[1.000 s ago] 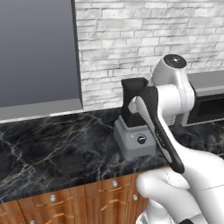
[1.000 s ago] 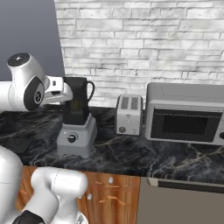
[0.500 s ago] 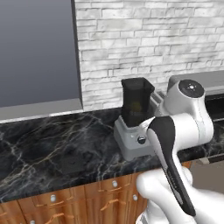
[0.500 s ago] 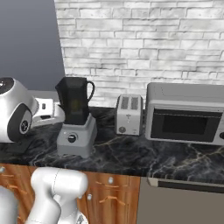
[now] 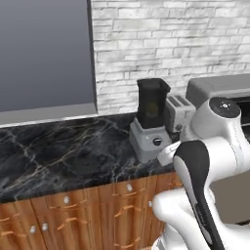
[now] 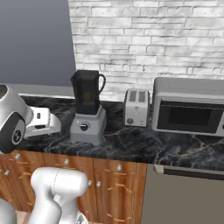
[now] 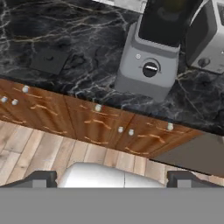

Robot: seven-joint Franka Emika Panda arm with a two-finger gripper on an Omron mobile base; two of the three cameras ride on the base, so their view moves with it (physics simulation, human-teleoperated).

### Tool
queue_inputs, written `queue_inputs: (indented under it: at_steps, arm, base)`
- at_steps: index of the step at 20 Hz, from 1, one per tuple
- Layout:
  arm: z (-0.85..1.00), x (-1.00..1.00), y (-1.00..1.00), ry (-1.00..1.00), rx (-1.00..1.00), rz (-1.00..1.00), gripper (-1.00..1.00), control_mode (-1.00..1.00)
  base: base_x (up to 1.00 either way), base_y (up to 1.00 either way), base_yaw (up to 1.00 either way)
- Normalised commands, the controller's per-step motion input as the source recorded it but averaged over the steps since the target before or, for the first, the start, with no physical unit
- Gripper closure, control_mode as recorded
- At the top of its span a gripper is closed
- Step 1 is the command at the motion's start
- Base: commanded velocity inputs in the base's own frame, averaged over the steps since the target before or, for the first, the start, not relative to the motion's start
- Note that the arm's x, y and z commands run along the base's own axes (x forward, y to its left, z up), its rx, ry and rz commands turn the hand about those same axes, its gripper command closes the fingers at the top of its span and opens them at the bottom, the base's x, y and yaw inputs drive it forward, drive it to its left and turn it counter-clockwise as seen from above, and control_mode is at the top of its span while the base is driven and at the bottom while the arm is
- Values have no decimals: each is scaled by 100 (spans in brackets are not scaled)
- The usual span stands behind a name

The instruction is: Grab the lemon and lime from the fridge, place them in the blender, close the lid, and turn on the blender to create a marinade.

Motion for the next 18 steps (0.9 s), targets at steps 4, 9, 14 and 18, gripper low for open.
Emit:
queue_inputs:
  at_steps: [4,9,14,18]
  arm:
    - [0,0,0,0,0,0,-100,100]
    - [0,0,0,0,0,0,-100,100]
    - [0,0,0,0,0,0,-100,100]
    - [0,0,0,0,0,0,-100,100]
  base:
    - [-61,82,41]
    - [-33,99,67]
    - [-25,81,79]
    - [-24,78,80]
